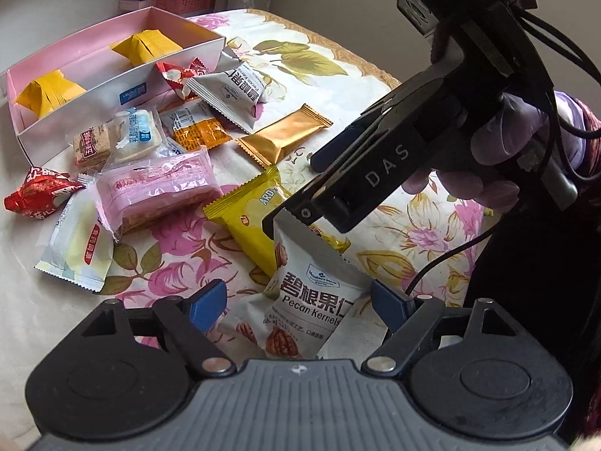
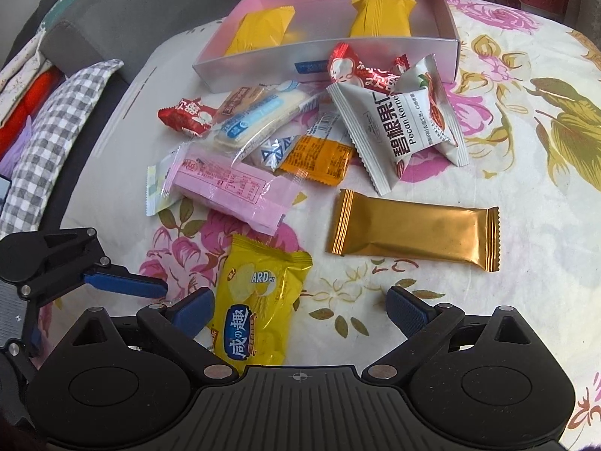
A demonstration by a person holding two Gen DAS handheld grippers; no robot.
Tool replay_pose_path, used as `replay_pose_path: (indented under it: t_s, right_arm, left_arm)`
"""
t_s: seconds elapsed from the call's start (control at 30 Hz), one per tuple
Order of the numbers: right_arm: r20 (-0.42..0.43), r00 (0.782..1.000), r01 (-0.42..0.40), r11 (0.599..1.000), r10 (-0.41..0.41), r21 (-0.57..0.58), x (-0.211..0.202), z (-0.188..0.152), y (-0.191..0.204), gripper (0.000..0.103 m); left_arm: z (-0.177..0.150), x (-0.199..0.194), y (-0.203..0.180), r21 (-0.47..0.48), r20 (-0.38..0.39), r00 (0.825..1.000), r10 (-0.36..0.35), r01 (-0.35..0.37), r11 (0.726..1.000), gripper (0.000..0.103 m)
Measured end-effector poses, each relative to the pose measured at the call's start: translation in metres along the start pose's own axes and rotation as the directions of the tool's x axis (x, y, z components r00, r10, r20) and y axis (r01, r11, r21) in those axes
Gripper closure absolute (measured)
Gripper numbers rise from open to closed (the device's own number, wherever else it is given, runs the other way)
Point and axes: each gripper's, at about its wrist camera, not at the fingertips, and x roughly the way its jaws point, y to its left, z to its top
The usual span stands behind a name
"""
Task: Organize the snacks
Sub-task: 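Grasp the white Pecan Kernels bag with the left tool while the right tool grasps the yellow chip bag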
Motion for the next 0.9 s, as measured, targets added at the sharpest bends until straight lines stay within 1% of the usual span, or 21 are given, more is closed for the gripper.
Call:
replay_pose_path:
  t_s: [0.07,0.1,0.13,0.17,0.23,0.27,0.33,0.43,0.53,0.6,0.67,0.73,0.83,0.9]
  right_arm:
    - [0.009,1.0,0.006,1.0,-0.006,-0.011,0.0,0.0,0.002,0.004]
    - [0.011,1.0,0.005,1.0,-0.005,-0.009,0.0,0.0,0.002,0.004]
    - [0.013,1.0,0.004,1.0,-0.004,-0.004,0.0,0.0,0.002,0.004]
    - [0.015,1.0,0.004,1.0,-0.004,0.001,0.0,0.0,0.001,0.004]
    - [0.024,1.0,0.007,1.0,-0.007,0.008,0.0,0.001,0.0,0.004]
    - [0.027,1.0,0.01,1.0,-0.01,0.009,0.0,0.001,-0.001,0.004]
    - [0.031,0.999,0.013,1.0,-0.014,0.015,-0.001,0.001,-0.002,0.004]
    - [0.036,0.999,0.015,1.0,-0.016,0.019,-0.001,0.001,-0.003,0.004]
    - [0.04,0.999,0.023,1.0,-0.023,0.01,-0.001,0.0,-0.001,0.004]
    - [0.042,0.999,0.027,1.0,-0.027,-0.002,0.0,-0.001,0.002,0.004]
    - [0.044,0.999,0.03,0.999,-0.029,-0.017,0.001,-0.002,0.005,0.004]
    - [0.041,0.999,0.031,0.999,-0.03,-0.028,0.001,-0.003,0.007,0.004]
    - [0.04,0.999,0.027,0.999,-0.025,-0.04,0.001,-0.006,0.012,0.004]
    - [0.043,0.999,0.029,0.998,-0.027,-0.056,0.002,-0.007,0.016,0.004]
  left_arm:
    - [0.0,0.002,-0.002,0.003,0.003,1.0,0.0,0.0,1.0,0.033]
    - [0.0,0.002,-0.003,0.008,0.003,1.0,0.001,-0.001,1.0,0.035]
    - [0.0,0.002,-0.004,0.014,0.002,1.0,0.002,-0.002,1.0,0.043]
    - [0.0,0.003,-0.005,0.016,-0.001,1.0,0.001,-0.001,1.0,0.045]
    - [0.0,0.003,-0.006,0.016,-0.001,1.0,0.003,-0.003,1.0,0.046]
    - [0.0,0.002,-0.006,0.014,0.0,1.0,0.009,-0.009,1.0,0.049]
    - [0.0,-0.003,-0.003,0.004,0.006,0.999,0.039,-0.039,0.999,0.051]
    - [0.0,-0.009,0.007,-0.041,0.017,0.993,0.114,-0.113,0.993,0.051]
    - [0.001,-0.011,0.02,-0.11,0.008,0.977,0.212,-0.209,0.972,0.051]
    - [0.001,-0.013,0.029,-0.162,0.007,0.966,0.257,-0.253,0.954,0.051]
    - [0.002,-0.016,0.035,-0.195,0.01,0.96,0.28,-0.273,0.942,0.05]
    - [0.002,-0.019,0.038,-0.214,0.012,0.959,0.282,-0.273,0.938,0.046]
    - [0.003,-0.02,0.037,-0.205,0.0,0.961,0.278,-0.272,0.94,0.031]
    - [0.002,-0.018,0.034,-0.179,-0.015,0.961,0.275,-0.273,0.945,0.029]
